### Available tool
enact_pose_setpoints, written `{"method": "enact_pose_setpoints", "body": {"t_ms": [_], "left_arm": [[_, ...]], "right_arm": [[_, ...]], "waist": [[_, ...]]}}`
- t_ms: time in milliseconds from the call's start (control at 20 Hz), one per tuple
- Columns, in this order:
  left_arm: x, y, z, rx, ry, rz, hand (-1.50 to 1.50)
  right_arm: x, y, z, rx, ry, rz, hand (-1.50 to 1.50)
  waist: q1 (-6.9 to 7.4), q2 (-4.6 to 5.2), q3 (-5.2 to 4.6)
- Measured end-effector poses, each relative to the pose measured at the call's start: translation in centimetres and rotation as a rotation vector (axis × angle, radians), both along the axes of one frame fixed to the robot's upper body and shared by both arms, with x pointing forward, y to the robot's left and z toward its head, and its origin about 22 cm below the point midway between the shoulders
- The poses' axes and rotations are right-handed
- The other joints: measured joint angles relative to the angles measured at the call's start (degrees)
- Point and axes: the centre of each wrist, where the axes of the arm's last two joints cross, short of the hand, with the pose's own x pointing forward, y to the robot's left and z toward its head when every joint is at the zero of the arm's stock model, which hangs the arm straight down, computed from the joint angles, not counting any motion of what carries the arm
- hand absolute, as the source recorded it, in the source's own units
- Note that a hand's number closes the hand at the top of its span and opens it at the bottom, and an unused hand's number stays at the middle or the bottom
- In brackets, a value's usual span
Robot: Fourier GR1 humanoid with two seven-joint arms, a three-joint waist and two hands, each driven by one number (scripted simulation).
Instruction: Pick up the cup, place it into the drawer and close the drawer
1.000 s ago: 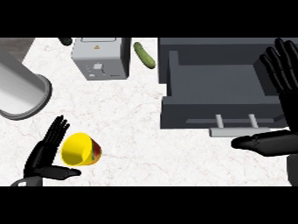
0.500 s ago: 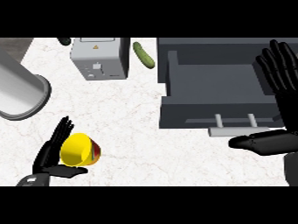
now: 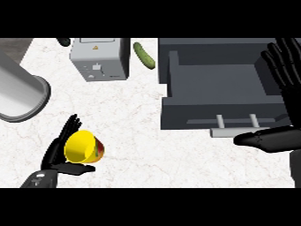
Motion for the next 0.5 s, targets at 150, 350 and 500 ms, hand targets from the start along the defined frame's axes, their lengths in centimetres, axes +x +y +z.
{"method": "enact_pose_setpoints", "body": {"t_ms": [150, 350, 500], "left_arm": [[0.5, -0.7, 0.1, -0.027, 0.009, -0.023, -1.5], [1.4, -2.2, 0.2, -0.084, 0.004, -0.07, 1.5], [1.7, -3.1, 0.2, -0.071, -0.065, -0.073, 1.5]], "right_arm": [[-0.1, -0.4, 0.0, -0.005, 0.003, -0.002, -1.5], [0.2, -0.8, 0.2, -0.006, 0.009, 0.0, -1.5], [0.2, -1.1, 0.1, -0.01, 0.012, -0.007, -1.5]], "waist": [[-0.08, 0.01, 0.01], [-0.07, 0.05, -0.01], [-0.02, 0.06, -0.1]]}}
